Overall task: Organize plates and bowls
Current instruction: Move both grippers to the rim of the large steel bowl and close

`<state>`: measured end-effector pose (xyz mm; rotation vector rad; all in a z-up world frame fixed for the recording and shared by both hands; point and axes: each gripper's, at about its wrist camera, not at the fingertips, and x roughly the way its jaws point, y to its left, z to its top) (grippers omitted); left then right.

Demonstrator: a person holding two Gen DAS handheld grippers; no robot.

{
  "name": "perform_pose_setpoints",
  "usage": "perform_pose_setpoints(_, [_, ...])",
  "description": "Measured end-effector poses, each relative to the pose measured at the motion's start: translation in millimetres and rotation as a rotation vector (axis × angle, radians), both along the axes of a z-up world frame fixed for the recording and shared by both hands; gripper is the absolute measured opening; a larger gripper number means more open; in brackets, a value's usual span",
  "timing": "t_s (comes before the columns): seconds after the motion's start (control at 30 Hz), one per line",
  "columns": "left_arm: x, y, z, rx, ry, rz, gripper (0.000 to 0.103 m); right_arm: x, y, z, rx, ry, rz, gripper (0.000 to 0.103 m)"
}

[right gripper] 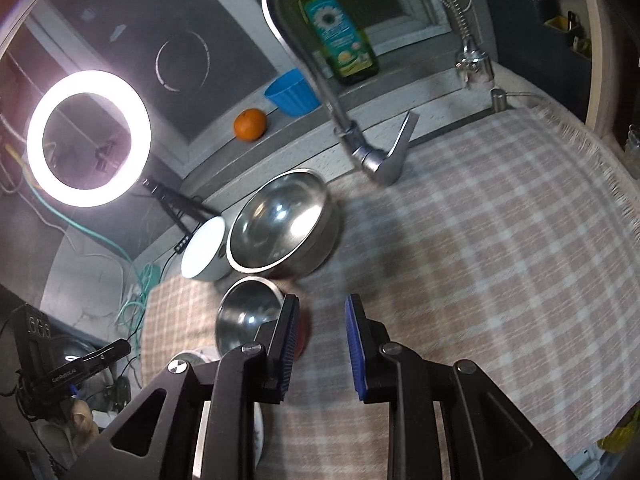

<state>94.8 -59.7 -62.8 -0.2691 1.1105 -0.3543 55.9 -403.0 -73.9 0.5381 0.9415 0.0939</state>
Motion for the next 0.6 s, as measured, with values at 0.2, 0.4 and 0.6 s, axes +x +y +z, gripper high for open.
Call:
perform_pose_setpoints(0.2, [28.7, -30.1, -4.6, -0.022, 0.02, -0.011, 0.016, 21.2, -14.1, 0.8, -0.021, -0.013, 0.019, 0.021])
perform_pose_setpoints(0.4, [58.4, -55.4, -8.9, -0.014, 0.02, -0.007, 0.016, 49.0, -16.1, -0.7, -0.061, -0.026, 0.044, 0.022])
perform_pose_setpoints(0.6, [81.3, -67.1, -16.4, -0.023, 0.045, 0.003, 0.024, 72.5, -12.3, -6.7, -0.067, -0.024, 0.07, 0.024])
